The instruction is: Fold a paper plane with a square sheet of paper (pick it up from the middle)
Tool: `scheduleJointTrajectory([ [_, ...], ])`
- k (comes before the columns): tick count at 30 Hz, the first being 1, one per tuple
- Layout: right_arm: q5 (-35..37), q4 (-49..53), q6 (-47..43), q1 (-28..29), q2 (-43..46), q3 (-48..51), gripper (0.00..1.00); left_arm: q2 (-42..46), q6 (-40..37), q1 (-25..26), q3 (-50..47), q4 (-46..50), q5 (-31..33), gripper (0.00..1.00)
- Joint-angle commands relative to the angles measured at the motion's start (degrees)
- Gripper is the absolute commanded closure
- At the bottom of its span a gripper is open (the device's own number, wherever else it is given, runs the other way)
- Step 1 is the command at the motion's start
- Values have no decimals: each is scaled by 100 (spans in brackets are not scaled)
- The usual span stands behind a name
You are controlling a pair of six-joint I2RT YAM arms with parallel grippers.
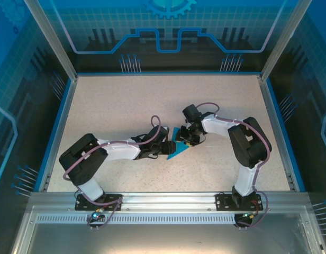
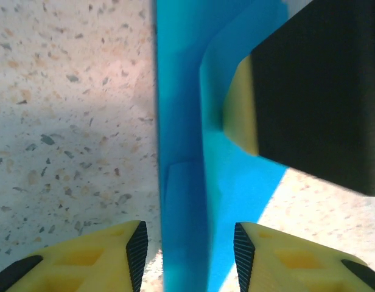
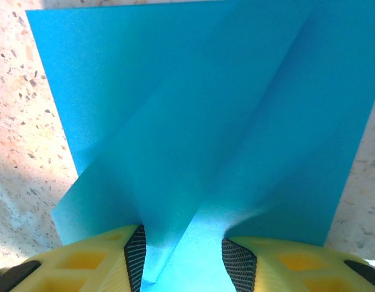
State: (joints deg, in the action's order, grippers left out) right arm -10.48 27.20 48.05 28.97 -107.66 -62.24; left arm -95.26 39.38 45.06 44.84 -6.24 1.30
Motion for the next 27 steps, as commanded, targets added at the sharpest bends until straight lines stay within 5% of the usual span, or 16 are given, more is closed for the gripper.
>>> scheduleJointTrajectory([
  [1, 1597, 690, 34, -28, -1178, 594, 53, 352, 451, -13, -84, -28, -43, 57],
  [12, 1401, 664, 86, -23, -1310, 540, 50, 142, 764, -53, -479, -1419, -887, 80],
  [27, 1344, 631, 142, -43, -1378, 581, 50, -431, 732, -53, -309, -1124, -698, 84],
])
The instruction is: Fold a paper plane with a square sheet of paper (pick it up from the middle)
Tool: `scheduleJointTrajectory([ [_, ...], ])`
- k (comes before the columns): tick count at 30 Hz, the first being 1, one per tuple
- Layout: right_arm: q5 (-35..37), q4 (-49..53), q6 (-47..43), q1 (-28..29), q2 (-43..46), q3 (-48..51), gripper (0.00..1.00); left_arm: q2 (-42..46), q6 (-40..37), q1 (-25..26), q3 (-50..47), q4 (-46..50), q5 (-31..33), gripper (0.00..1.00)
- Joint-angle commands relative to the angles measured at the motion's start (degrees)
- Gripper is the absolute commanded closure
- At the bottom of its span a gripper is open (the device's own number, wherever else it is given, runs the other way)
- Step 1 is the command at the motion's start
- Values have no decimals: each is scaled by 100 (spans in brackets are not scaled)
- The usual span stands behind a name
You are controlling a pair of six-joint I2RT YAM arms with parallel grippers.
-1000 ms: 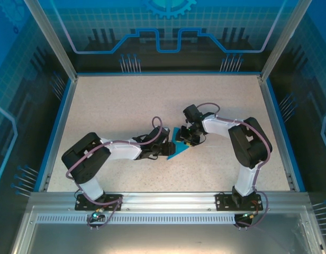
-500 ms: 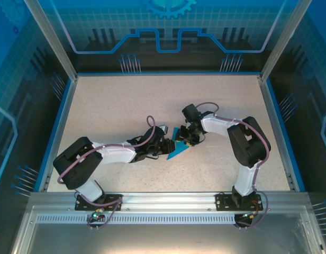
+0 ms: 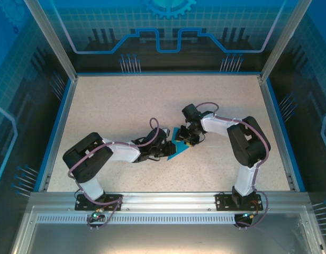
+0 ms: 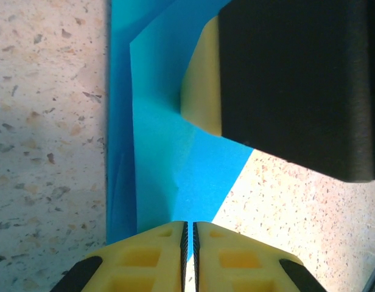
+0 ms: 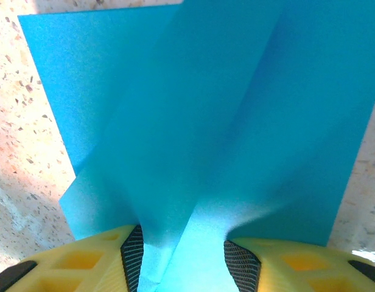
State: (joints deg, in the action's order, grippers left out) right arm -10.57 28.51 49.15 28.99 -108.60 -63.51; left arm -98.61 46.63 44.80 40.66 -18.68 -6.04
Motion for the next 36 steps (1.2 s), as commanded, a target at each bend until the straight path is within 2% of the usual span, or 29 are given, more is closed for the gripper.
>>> scheduleJointTrajectory([
  [1, 1354, 500, 31, -50, -1287, 715, 50, -97, 0, -32, 104, 143, 57, 85],
  [36, 1413, 525, 6, -54, -1454, 653, 52, -345, 19, -25, 242, 646, 367, 86],
])
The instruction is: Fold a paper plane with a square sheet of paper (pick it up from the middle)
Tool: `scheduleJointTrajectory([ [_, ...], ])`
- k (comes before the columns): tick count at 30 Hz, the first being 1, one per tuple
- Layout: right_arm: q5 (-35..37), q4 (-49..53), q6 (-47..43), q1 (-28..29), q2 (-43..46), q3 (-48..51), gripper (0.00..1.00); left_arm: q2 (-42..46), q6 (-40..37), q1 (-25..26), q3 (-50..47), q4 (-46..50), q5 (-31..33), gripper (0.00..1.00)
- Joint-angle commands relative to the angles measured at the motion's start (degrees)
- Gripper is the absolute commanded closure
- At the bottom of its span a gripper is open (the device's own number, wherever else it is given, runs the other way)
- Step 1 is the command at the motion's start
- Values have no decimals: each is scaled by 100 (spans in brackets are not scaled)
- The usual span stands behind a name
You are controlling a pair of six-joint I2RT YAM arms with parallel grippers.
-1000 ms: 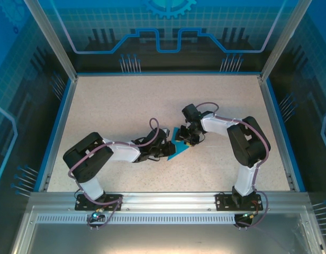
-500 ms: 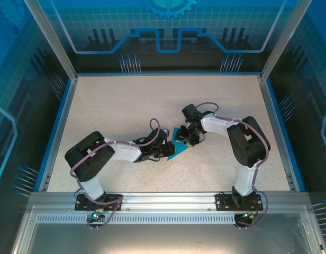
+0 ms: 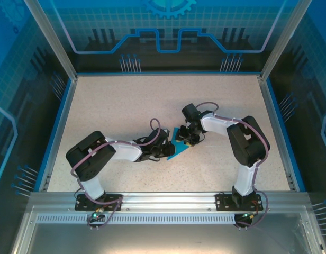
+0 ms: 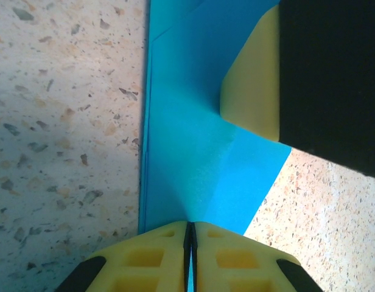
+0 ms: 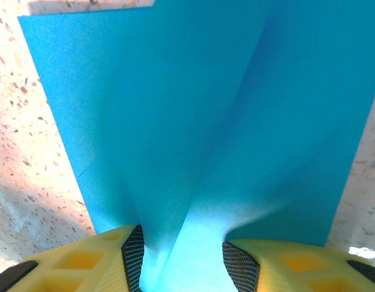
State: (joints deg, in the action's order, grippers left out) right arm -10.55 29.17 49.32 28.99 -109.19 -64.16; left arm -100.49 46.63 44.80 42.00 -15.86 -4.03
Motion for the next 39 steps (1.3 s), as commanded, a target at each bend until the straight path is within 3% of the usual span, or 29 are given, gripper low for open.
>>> scheduleJointTrajectory([
  [1, 1395, 459, -15, -48, -1399, 717, 52, -155, 20, -30, 118, 413, 174, 86],
  [9, 1103, 381, -229, -61, -894, 594, 52, -183, -12, -22, 208, 770, 192, 90],
  [22, -508, -490, -1361, -263, 1177, 633, 53, -295, -16, -19, 375, 1305, 192, 97],
  [29, -982, -830, -1578, -263, 1094, 714, 62, -330, -14, -16, 397, 1376, 184, 98],
  [39, -932, -816, -1601, -203, 530, 472, 62, -343, -39, -23, 438, 1381, 148, 99],
])
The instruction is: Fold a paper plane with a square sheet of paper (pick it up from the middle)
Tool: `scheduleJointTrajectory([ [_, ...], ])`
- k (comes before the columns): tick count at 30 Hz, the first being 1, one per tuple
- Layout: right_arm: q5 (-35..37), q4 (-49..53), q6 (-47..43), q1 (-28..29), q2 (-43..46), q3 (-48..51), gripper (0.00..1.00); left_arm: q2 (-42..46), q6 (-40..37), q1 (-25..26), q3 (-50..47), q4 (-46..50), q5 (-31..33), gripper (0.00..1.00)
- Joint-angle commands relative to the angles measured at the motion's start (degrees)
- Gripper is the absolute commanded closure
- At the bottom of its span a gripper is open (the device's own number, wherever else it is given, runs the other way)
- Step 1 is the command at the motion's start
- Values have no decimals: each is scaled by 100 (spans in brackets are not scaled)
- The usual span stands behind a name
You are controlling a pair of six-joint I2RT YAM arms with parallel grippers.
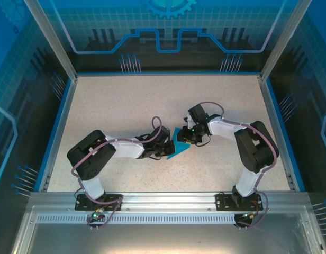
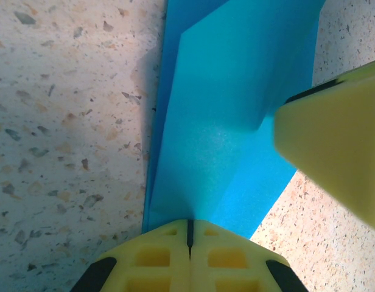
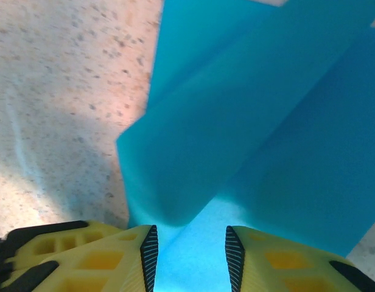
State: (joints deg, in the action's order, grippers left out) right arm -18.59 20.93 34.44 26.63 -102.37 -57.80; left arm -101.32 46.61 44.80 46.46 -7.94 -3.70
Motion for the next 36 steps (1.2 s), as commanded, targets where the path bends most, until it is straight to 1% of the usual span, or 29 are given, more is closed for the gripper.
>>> scheduleJointTrajectory([
  [1, -120, 12, -126, 36, -187, -187, 62, -262, -27, -21, -13, 585, 111, 99],
  [7, -14, 93, -130, 78, -397, -282, 62, -256, -30, -15, 7, 568, 89, 99],
  [15, 841, 614, -10, 165, -609, -418, 66, -104, -81, -15, 55, 547, 55, 99],
  [24, 1340, 1009, 324, 246, -1141, -551, 66, 297, -55, -10, 138, 419, 2, 98],
  [27, 1373, 1065, 409, 249, -1293, -562, 66, 505, -31, -8, 145, 322, 27, 94],
  [30, 1454, 1165, 481, 252, -1399, -591, 66, 747, 31, -12, 89, 210, 132, 90],
  [36, 1566, 1291, 645, 261, -1549, -601, 65, 1069, 291, -23, -161, -58, 571, 90],
])
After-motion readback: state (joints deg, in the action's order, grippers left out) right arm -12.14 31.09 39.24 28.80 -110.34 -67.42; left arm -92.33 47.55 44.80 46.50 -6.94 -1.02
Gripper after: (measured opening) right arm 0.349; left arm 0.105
